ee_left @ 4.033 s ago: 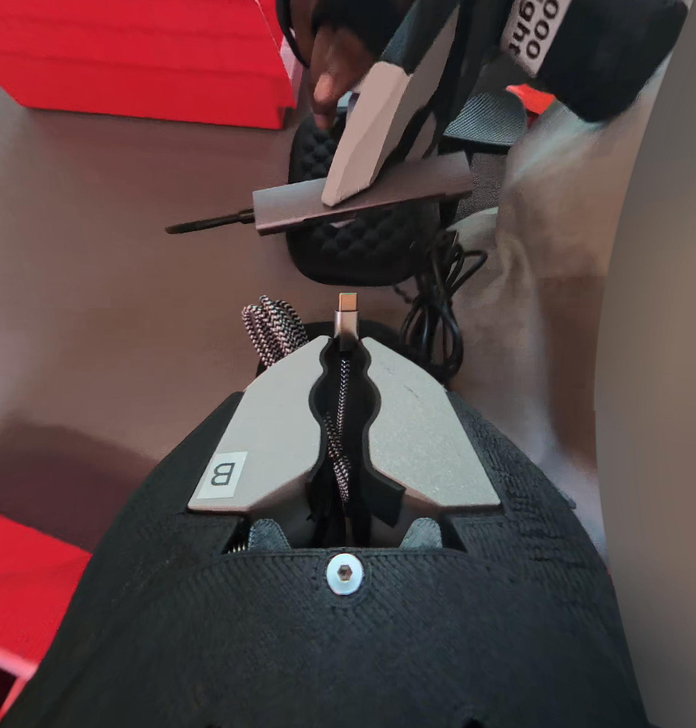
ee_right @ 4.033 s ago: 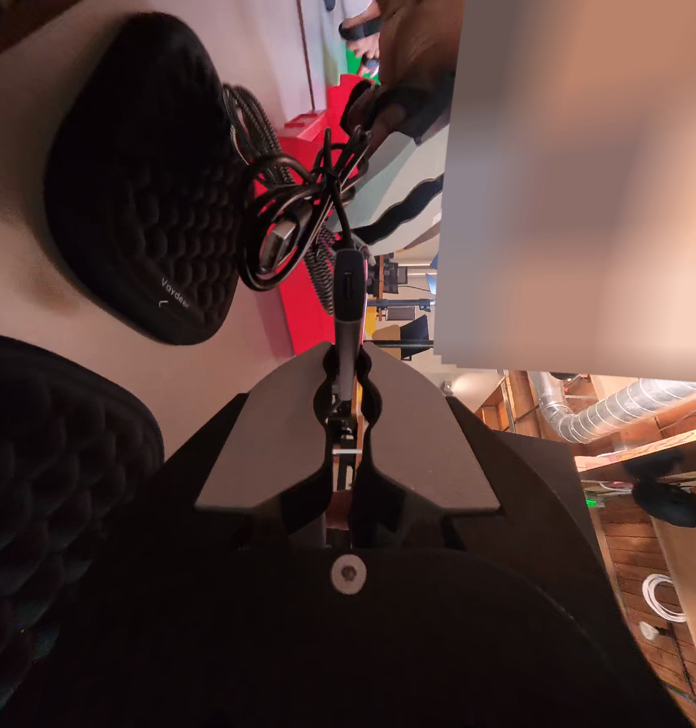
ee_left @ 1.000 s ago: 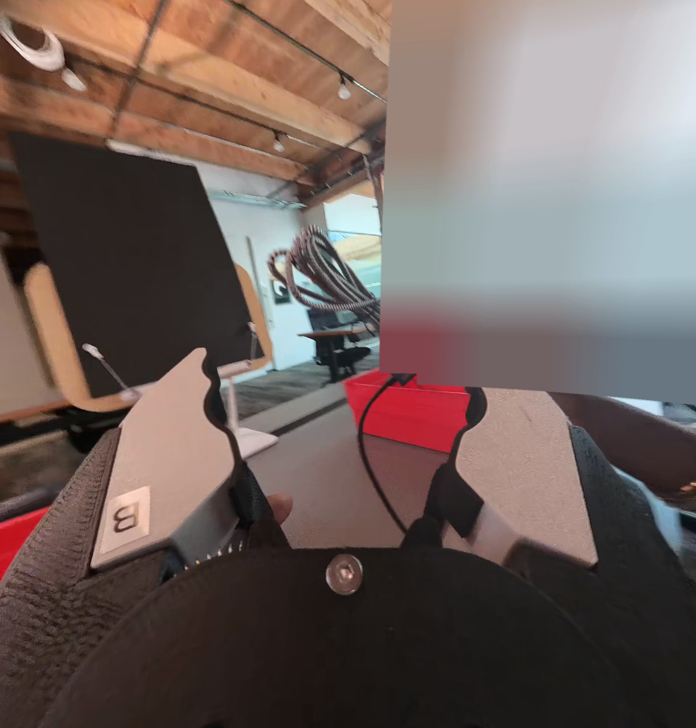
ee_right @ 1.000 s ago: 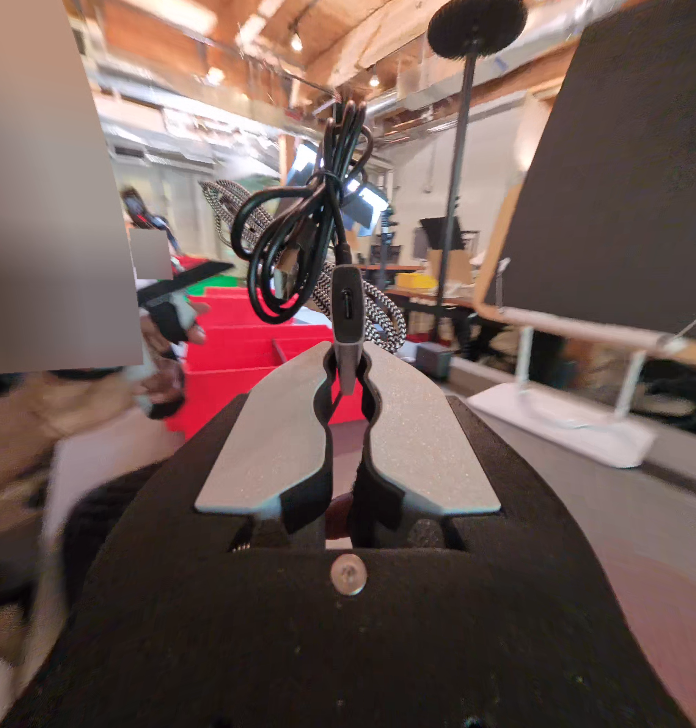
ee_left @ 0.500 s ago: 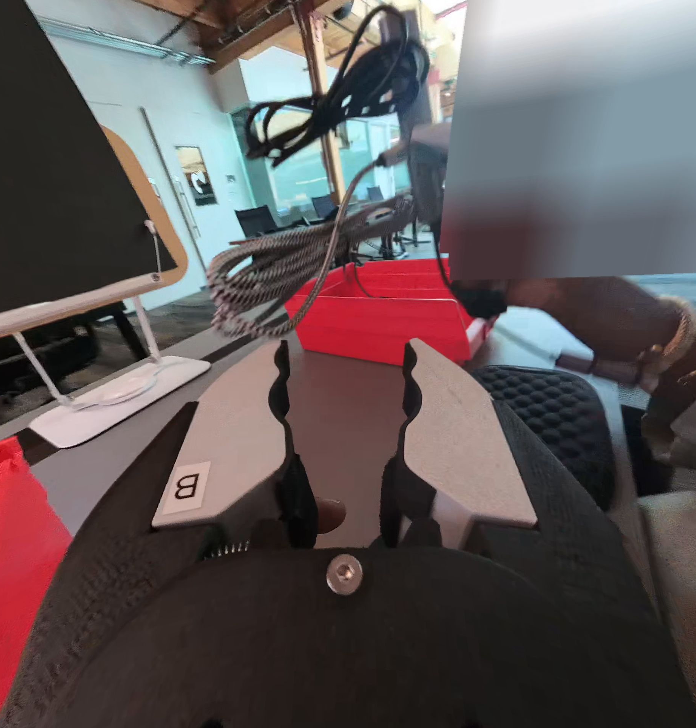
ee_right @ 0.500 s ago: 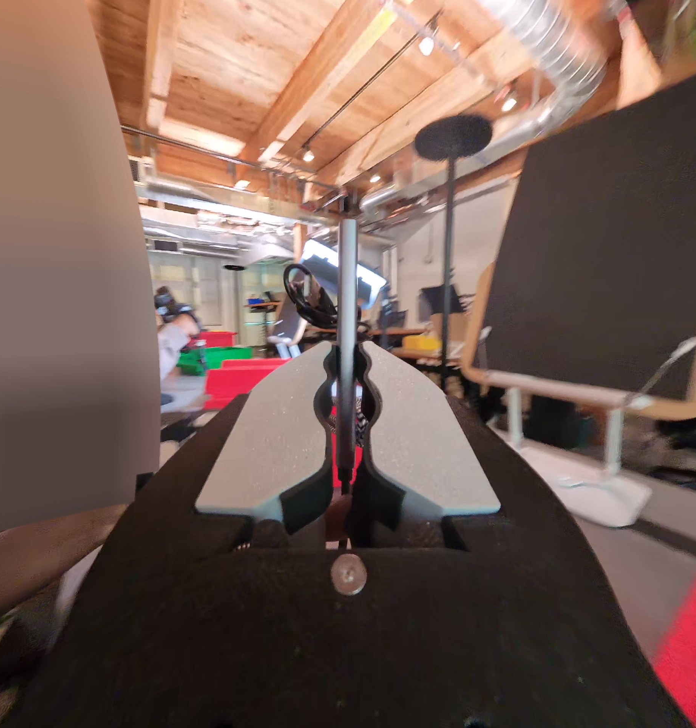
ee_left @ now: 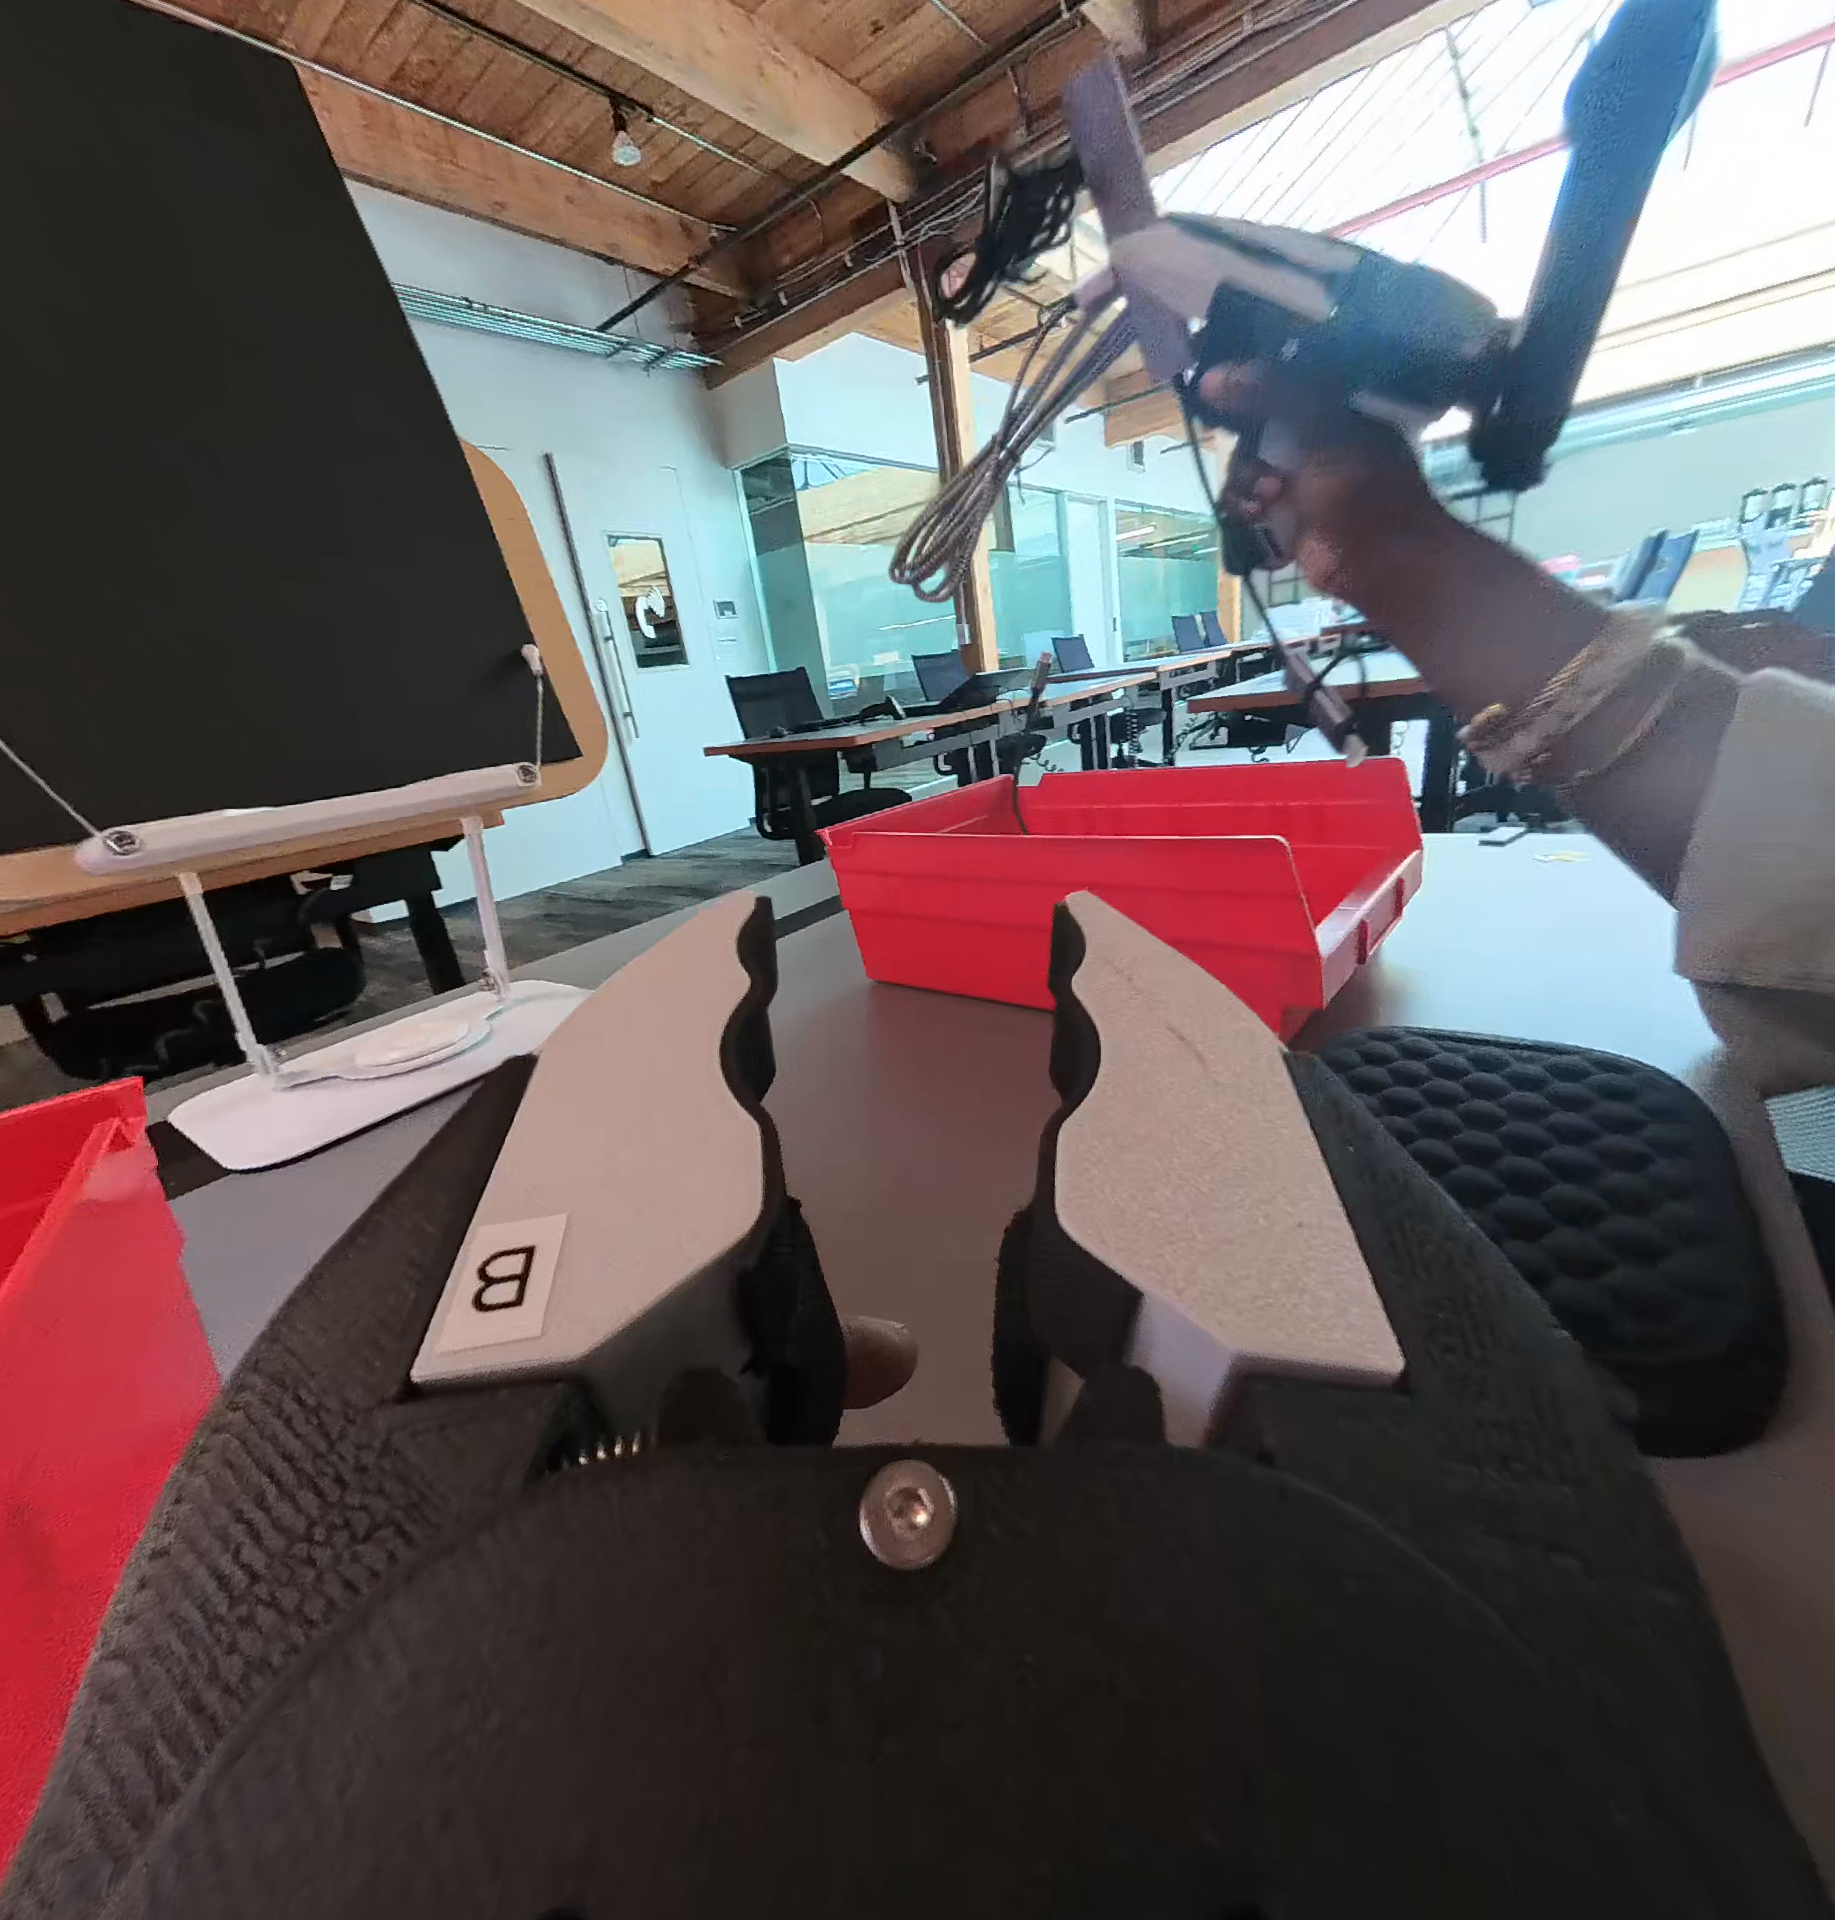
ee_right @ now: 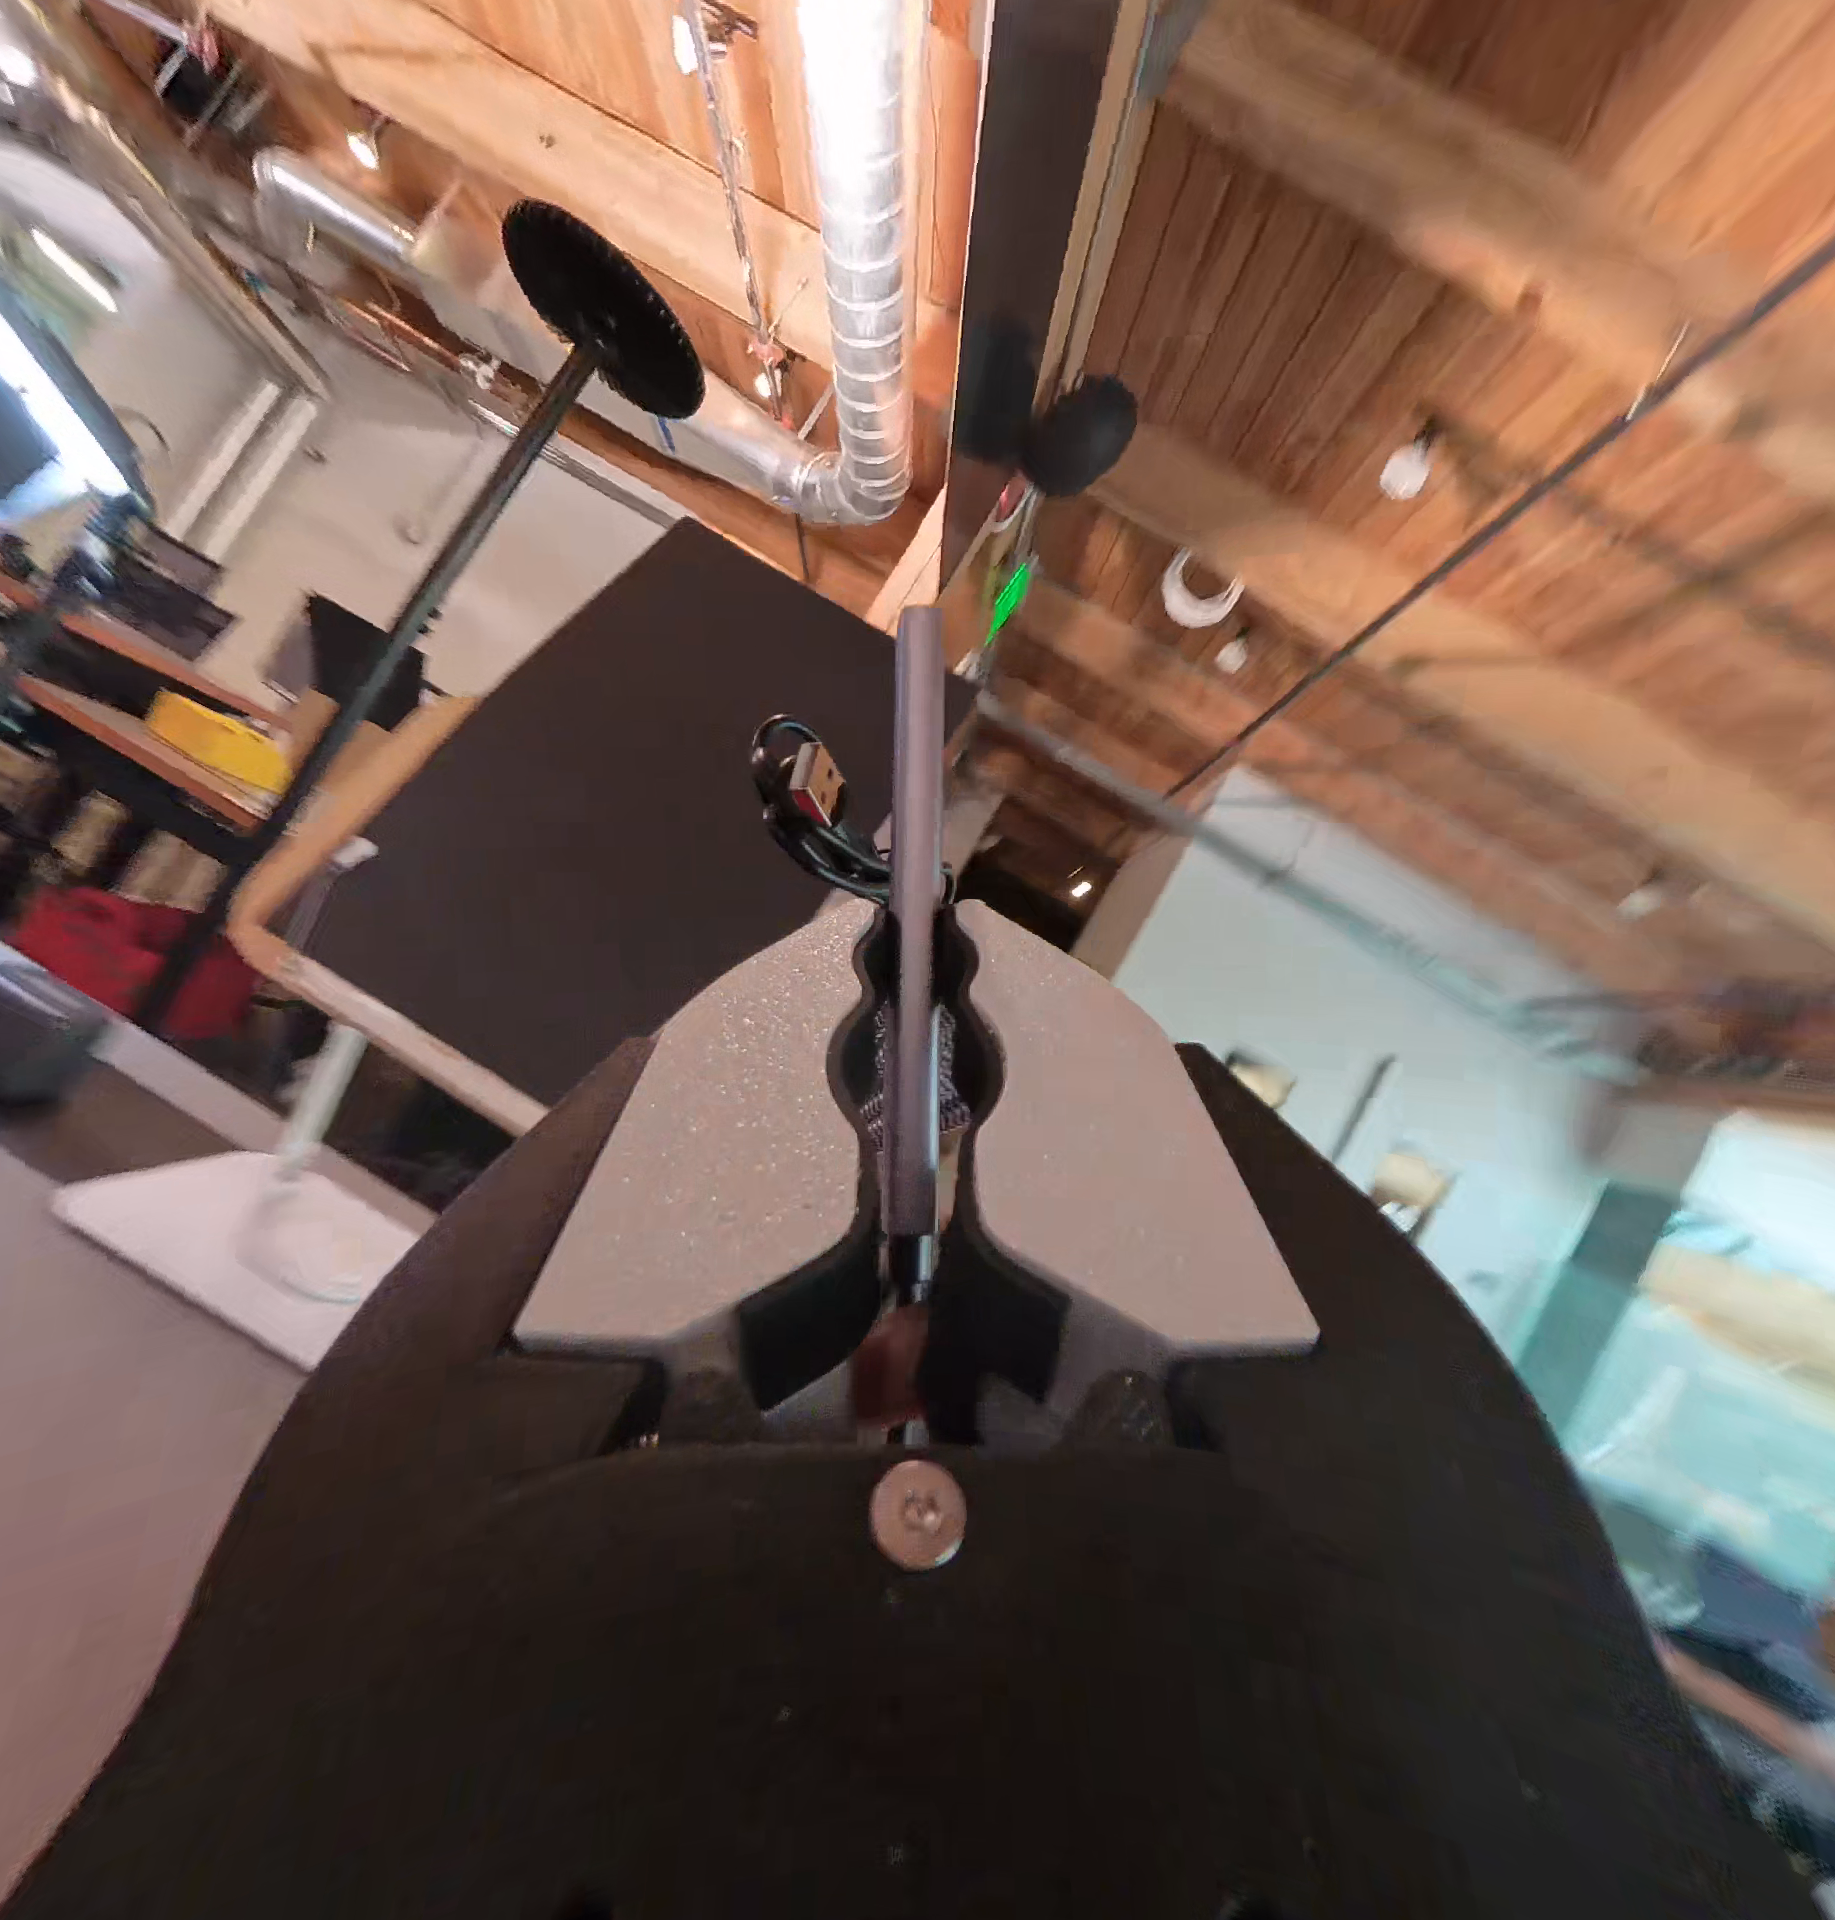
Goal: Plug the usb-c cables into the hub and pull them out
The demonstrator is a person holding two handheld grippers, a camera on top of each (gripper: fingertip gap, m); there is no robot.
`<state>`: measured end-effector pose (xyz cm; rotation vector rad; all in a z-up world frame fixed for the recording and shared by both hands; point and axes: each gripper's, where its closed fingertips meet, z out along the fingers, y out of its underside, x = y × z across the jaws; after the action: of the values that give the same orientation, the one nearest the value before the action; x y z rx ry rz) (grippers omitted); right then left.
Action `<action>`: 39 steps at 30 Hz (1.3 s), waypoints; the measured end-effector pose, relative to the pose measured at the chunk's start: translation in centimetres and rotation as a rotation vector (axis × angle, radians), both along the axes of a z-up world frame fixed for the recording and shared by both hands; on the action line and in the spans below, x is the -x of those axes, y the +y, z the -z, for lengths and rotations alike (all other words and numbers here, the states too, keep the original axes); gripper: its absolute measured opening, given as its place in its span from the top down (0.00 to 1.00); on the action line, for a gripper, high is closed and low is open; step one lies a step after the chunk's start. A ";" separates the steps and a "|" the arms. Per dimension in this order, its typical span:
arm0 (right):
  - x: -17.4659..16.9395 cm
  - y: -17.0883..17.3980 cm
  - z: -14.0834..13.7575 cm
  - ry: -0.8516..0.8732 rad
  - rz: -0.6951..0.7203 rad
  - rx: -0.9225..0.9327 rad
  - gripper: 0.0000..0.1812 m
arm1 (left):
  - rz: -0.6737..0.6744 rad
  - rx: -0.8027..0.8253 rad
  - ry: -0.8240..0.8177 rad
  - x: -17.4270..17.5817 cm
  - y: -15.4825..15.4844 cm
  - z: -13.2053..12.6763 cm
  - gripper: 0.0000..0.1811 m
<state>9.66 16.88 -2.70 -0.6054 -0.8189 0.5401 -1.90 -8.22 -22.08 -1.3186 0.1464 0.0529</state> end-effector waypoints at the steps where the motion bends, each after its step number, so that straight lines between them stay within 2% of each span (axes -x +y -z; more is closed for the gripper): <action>1: 0.2 0.3 0.3 0.008 0.035 -0.072 0.96 | 0.004 -0.004 -0.006 0.0 0.0 -0.1 0.73; 4: 0.7 0.7 2.9 0.003 0.078 -0.212 0.96 | -0.009 -0.011 -0.006 0.2 -0.3 -0.1 0.73; 8: 0.9 2.3 8.5 -0.128 0.153 -0.217 0.96 | -0.008 -0.006 0.003 0.2 -0.3 0.1 0.73; 11: 1.2 4.6 13.1 -0.331 0.190 -0.071 0.95 | -0.005 0.004 0.006 0.1 -0.1 0.2 0.73; 16: 1.3 8.0 20.3 -0.737 0.271 0.292 0.94 | -0.002 0.009 0.028 -0.2 0.0 0.3 0.73; 18: 1.4 7.4 21.2 -0.770 0.214 0.388 0.93 | -0.002 0.018 0.049 -0.4 0.1 0.4 0.73; 21: 1.9 5.6 21.0 -0.748 0.036 0.549 0.76 | -0.006 0.032 0.080 -0.7 0.3 0.7 0.73; 23: 1.9 4.5 20.4 -0.727 -0.077 0.632 0.69 | -0.003 0.045 0.087 -0.8 0.4 0.8 0.73; 27: 0.0 2.9 17.7 -0.644 -0.165 0.684 0.74 | -0.012 0.036 0.091 -0.7 0.3 0.7 0.72; 29: -1.0 0.8 17.6 -0.670 -0.238 0.719 0.74 | -0.010 0.040 0.074 -0.7 0.2 0.6 0.71; 31: -1.8 -1.9 18.8 -0.749 -0.302 0.768 0.70 | -0.008 0.063 0.041 -0.7 0.0 0.2 0.64; 32: -2.1 -3.1 19.8 -0.798 -0.314 0.784 0.67 | -0.020 0.082 0.024 -0.5 -0.2 -0.2 0.56; 35: -2.3 -5.6 23.2 -0.912 -0.265 0.808 0.60 | -0.088 0.118 0.032 0.7 -2.1 -2.6 0.41; 37: -1.9 -6.7 25.1 -0.959 -0.233 0.841 0.58 | -0.154 0.111 0.053 1.8 -4.1 -4.5 0.41; 39: -0.9 -6.5 26.5 -0.985 -0.148 0.855 0.60 | -0.219 0.124 0.071 3.1 -6.3 -5.5 0.41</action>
<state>10.52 10.34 -29.20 -1.6794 -1.5729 0.7302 -5.04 -14.51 -16.56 -1.4533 0.0657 0.2800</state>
